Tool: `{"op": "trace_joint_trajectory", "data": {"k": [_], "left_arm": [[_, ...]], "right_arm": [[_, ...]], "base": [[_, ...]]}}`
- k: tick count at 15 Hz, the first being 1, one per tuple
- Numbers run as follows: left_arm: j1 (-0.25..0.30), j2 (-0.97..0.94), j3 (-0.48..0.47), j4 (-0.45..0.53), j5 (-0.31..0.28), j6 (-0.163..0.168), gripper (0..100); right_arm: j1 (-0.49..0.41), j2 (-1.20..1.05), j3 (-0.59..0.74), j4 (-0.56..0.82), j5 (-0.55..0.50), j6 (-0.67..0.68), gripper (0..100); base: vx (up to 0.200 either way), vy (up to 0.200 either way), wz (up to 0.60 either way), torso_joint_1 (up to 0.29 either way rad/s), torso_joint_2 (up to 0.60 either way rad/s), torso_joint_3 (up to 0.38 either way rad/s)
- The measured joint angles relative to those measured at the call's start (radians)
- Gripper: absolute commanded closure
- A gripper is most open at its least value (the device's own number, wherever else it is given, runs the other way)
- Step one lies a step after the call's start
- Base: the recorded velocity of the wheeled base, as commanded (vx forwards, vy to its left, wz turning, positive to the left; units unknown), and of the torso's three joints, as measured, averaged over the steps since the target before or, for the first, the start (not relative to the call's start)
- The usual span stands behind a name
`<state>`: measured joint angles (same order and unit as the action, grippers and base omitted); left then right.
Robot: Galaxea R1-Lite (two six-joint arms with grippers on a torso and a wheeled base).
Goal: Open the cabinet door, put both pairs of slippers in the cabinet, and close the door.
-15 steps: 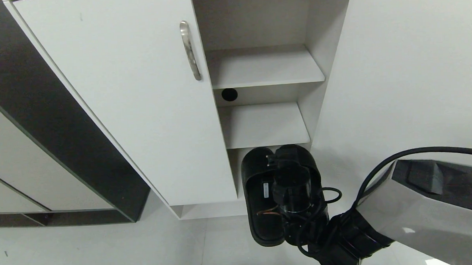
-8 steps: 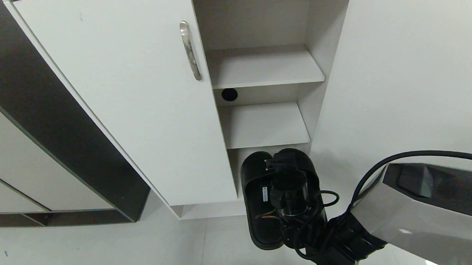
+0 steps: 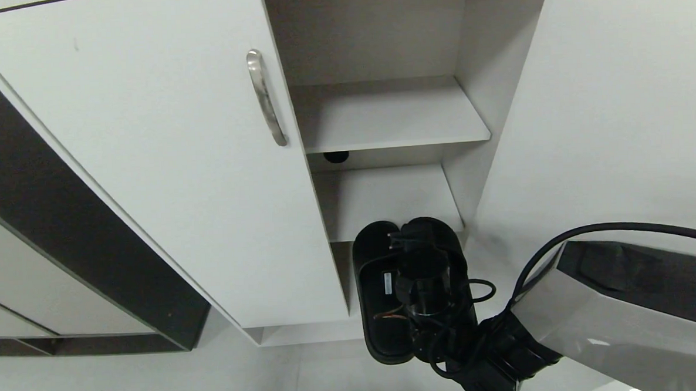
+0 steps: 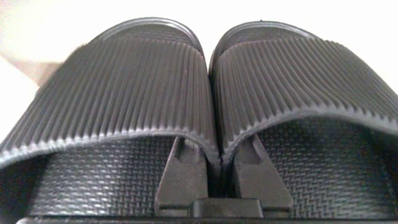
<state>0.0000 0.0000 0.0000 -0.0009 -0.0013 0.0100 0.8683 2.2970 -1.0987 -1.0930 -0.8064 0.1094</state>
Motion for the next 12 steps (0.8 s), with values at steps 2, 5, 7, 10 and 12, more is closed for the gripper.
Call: {"op": "trace_joint_trajectory", "data": {"k": [2,5,7,10,12], "left_arm": [[0.000,0.000,0.000,-0.001,0.000,0.000,100],[0.000,0.000,0.000,0.000,0.000,-0.001,100],[0.000,0.000,0.000,0.000,0.000,-0.001,100],[0.000,0.000,0.000,0.000,0.000,-0.001,100],[0.000,0.000,0.000,0.000,0.000,-0.001,100]], "right_arm": [[0.000,0.002,-0.001,-0.005,0.000,0.000,100],[0.001,0.014,-0.019,-0.008,0.000,0.000,100],[0.003,0.022,-0.033,-0.010,0.000,0.000,100],[-0.002,0.048,-0.067,-0.008,0.000,-0.001,100],[-0.016,0.066,-0.115,0.009,0.000,-0.004,100]], "base": [[0.100,0.000,0.00,0.001,0.00,0.001],[0.000,0.000,0.00,0.000,0.00,0.000],[0.000,0.000,0.00,0.000,0.00,0.000],[0.000,0.000,0.00,0.000,0.00,0.000],[0.000,0.000,0.00,0.000,0.00,0.000]]}}
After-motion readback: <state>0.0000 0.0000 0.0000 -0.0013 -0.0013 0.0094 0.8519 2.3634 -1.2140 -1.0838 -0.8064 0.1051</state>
